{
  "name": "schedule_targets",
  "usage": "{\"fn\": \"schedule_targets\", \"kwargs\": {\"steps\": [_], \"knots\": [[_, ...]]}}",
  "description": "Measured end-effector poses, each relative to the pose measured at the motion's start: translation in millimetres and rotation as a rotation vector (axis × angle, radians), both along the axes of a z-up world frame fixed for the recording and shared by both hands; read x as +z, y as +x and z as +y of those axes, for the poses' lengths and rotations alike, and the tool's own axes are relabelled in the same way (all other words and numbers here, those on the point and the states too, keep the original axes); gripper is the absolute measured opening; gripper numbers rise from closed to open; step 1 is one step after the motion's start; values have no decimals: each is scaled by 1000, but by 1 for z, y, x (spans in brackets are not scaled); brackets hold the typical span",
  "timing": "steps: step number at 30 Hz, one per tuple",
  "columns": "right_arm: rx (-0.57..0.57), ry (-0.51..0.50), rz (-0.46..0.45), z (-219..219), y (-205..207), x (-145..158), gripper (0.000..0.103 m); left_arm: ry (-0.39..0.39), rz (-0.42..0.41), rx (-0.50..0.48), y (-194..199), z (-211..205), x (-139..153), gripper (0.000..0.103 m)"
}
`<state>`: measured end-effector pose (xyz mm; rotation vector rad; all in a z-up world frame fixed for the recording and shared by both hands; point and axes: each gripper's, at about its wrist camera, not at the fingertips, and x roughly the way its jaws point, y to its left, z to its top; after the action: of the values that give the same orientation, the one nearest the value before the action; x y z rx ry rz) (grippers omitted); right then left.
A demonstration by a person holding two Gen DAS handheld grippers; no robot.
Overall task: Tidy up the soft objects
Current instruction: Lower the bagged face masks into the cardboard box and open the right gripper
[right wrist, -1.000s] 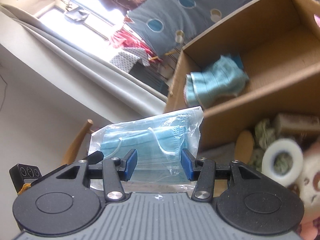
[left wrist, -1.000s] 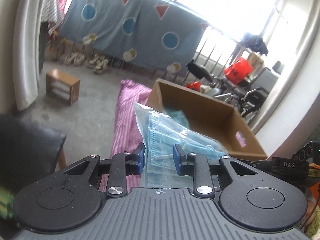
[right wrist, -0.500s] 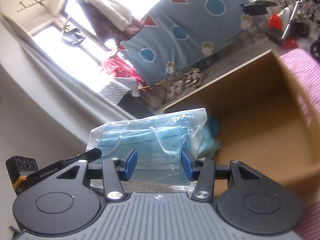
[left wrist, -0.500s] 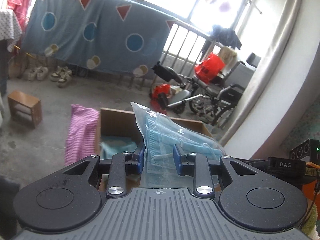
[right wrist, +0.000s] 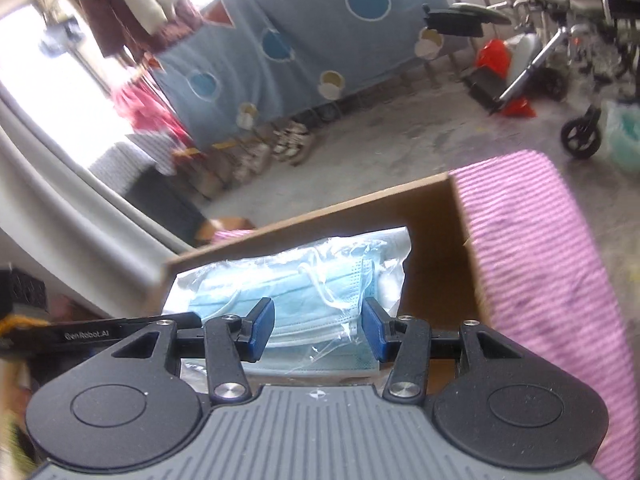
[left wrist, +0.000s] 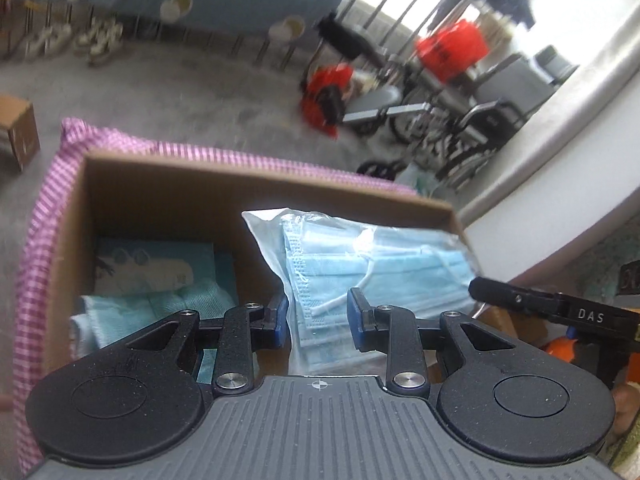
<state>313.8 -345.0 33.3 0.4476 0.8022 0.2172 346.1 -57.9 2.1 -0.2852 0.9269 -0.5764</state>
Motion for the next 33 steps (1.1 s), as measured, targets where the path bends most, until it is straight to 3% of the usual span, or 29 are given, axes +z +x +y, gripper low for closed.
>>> {"fn": "schedule_targets", "kwargs": {"steps": [4,11,13,15,16,26,33], "knots": [[15,-116,15,5,20,-10,51,43,129,6,33,-14,-28,28],[45,-327,-4,33,34,-17,51,143,211,19,55,-37,-57,31],[49,-368,-10,39,35,-21,51,159,214,16,53,-40,-61,40],[45,-399,-30,41,31,-22,51,170,193,24,51,-39,-62,57],[42,-414,-45,43,29,-21,51,171,183,31,51,-38,-63,58],[5,-374,-106,30,3,24,51,65,126,70,41,-20,-45,94],[124,-273,-1,56,3,43,51,-29,55,101,20,10,-9,98]]}}
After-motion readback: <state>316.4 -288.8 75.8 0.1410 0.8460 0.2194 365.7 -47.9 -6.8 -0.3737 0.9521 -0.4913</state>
